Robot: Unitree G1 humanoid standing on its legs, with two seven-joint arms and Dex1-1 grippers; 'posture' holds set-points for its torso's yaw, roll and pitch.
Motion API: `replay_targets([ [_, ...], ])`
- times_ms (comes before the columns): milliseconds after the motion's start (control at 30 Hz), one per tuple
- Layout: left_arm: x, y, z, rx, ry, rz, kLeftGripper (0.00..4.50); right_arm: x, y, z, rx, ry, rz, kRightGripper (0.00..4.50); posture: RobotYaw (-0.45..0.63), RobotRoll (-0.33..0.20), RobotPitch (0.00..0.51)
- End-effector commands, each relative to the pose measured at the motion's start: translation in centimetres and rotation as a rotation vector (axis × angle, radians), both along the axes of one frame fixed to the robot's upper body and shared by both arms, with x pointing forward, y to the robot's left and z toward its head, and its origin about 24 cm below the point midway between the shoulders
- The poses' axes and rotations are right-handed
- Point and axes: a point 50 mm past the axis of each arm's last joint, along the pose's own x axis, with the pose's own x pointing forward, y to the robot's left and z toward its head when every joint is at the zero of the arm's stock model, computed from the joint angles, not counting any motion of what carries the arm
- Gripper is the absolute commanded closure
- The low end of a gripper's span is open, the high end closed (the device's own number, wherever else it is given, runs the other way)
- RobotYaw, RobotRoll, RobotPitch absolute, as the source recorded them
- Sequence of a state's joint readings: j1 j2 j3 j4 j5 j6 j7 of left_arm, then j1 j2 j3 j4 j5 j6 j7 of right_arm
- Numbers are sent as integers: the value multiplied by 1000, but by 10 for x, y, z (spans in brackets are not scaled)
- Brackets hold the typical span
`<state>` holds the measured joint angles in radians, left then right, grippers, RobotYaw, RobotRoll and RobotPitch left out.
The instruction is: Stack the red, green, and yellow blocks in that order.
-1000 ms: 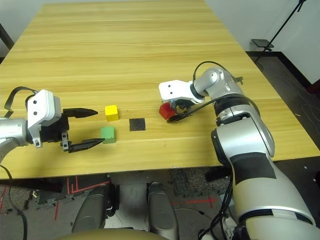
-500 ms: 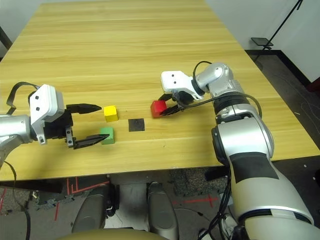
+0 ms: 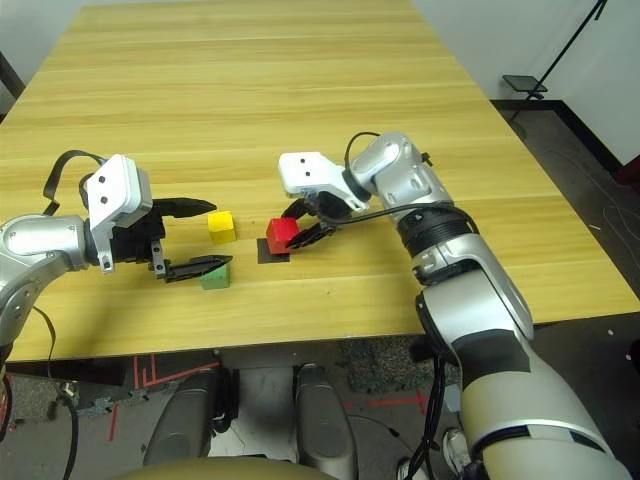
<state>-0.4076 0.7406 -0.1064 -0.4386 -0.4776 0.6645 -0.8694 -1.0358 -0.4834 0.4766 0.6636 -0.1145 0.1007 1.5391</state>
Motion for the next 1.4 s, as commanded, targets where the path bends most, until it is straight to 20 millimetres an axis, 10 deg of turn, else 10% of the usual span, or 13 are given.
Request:
replay_targets([
  [33,-4,0,-3,9,8,24,0,1,8,-4,-44,-26,-29,2456,502,-180,146],
  [600,-15,7,-10,30,64,81,0,0,19,-9,-132,21,-51,2456,542,-183,157],
  [800,-12,12,-22,140,120,21,0,8,11,5,-35,13,-99,183,503,-162,130],
  [1067,9,17,-31,245,97,-50,0,19,-55,61,297,-52,-246,42,419,-129,106],
  [1400,11,17,-51,275,161,-122,0,4,-107,59,427,-30,-438,42,324,-88,103],
])
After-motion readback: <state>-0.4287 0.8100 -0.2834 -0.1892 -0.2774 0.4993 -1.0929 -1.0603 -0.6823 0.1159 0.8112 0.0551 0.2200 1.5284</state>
